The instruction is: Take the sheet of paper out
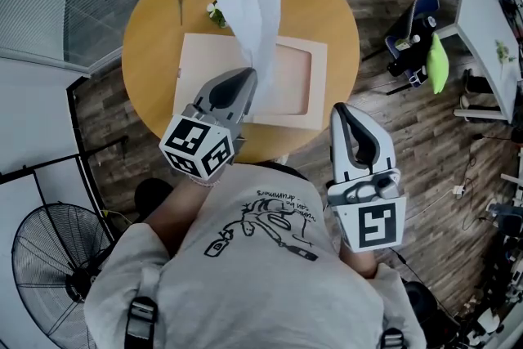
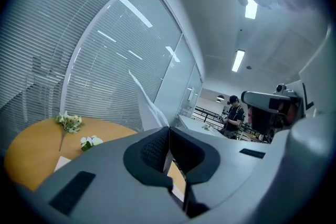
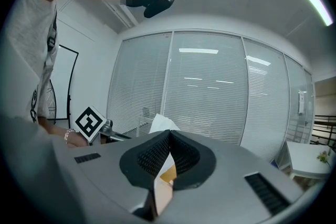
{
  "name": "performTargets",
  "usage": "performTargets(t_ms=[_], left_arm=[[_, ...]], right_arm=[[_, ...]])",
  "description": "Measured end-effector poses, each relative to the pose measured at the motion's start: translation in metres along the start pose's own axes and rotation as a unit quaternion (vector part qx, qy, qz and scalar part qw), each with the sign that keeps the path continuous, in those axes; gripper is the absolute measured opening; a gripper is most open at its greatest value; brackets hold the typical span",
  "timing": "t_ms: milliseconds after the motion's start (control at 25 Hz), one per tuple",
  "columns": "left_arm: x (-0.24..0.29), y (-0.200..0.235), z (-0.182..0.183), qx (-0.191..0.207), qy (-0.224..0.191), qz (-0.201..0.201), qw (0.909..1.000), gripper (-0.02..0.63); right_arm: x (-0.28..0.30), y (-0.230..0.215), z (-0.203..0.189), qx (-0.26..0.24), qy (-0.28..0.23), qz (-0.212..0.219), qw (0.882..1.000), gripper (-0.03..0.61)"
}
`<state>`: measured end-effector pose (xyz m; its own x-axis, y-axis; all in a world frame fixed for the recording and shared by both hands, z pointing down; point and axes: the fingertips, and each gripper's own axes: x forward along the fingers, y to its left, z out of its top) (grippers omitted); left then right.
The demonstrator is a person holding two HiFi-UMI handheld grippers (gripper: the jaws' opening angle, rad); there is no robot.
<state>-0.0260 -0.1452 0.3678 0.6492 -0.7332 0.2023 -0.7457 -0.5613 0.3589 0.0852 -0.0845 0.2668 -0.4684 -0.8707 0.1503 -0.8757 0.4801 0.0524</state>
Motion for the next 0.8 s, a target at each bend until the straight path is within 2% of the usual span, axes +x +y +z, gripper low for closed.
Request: performTargets(t_ms=[320, 800], left_arm=[[-0.014, -0.013, 0.032, 0.008, -0.023, -0.004, 0.9997, 0.021], [-0.035, -0.032, 0.071, 0.049, -0.065, -0.003, 0.9967, 0.021]], right_arm=[[0.001, 0.001, 0.002, -0.002, -0.001, 0.0, 1.0, 0.007], [0.001, 0.001, 0.002, -0.004, 0.0, 0.002, 1.0, 0.008]])
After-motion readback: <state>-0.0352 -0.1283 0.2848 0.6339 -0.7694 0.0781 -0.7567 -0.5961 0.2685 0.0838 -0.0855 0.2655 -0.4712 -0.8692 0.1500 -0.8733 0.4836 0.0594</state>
